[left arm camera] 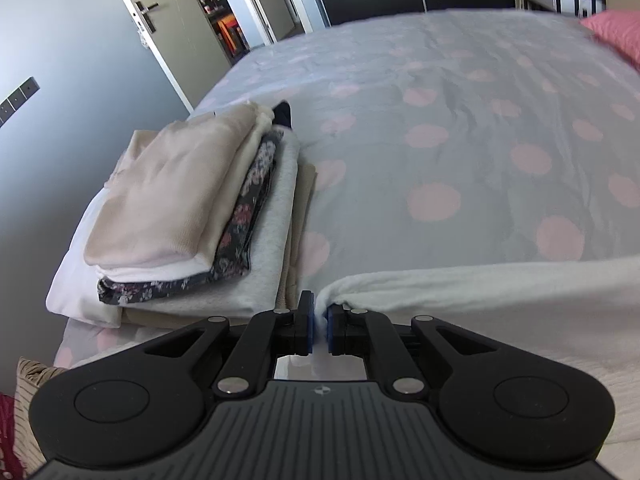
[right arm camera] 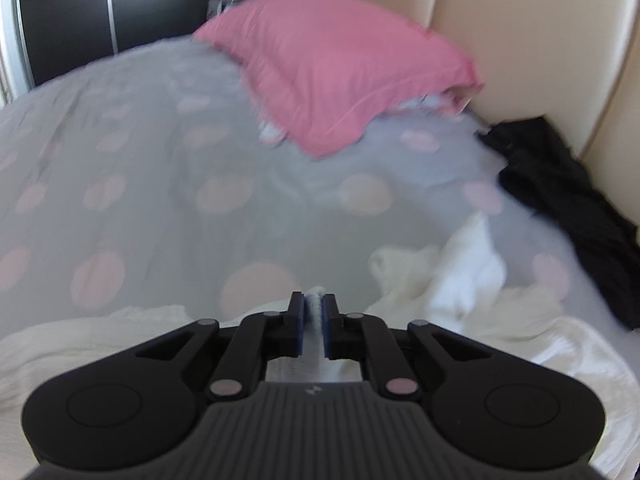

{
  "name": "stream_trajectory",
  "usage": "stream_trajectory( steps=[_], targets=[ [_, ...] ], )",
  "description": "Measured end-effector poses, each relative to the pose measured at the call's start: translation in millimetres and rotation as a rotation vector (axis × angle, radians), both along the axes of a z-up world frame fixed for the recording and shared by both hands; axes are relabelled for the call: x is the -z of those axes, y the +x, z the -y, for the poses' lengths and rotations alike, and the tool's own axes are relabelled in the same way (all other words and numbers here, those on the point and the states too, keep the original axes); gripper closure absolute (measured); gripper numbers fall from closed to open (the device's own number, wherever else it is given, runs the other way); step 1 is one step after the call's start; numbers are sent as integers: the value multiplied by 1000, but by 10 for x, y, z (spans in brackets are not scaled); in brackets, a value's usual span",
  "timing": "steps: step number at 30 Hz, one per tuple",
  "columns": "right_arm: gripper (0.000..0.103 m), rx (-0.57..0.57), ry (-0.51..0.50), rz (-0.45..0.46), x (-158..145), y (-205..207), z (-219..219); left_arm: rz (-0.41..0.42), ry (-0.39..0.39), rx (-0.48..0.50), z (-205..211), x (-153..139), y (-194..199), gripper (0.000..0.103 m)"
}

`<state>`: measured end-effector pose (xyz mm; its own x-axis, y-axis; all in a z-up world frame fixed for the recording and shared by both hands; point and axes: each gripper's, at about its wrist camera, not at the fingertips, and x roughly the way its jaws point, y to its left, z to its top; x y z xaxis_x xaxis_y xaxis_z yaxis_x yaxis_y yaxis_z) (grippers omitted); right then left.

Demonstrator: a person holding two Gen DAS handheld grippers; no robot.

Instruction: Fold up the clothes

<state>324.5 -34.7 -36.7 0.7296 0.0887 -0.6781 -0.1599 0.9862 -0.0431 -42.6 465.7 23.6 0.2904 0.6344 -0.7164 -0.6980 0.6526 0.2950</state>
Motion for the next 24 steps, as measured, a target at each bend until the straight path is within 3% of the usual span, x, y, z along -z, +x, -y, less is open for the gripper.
stream_trajectory(
  steps=[3, 7, 9, 13, 16, 24],
  targets=[
    [93, 39, 49, 121, -212, -12, 59, 65, 65, 36, 85, -33, 87, 98],
    [93, 72, -5, 87, -125, 185, -34, 45, 49, 48, 42, 132, 419, 97],
    [93, 66, -28, 70, -37, 231, -73, 23, 16, 76, 10, 240, 568, 90],
    [81, 49, -80, 32, 124, 188, -124, -64, -35, 105, -17, 405, 706, 77],
    [74, 23, -117, 24, 167, 93, -118, -62, -27, 111, -6, 403, 609, 63],
    [66, -61, -144, -35, 210, -314, -104, -29, -96, 138, -12, 423, 163, 61]
  ],
)
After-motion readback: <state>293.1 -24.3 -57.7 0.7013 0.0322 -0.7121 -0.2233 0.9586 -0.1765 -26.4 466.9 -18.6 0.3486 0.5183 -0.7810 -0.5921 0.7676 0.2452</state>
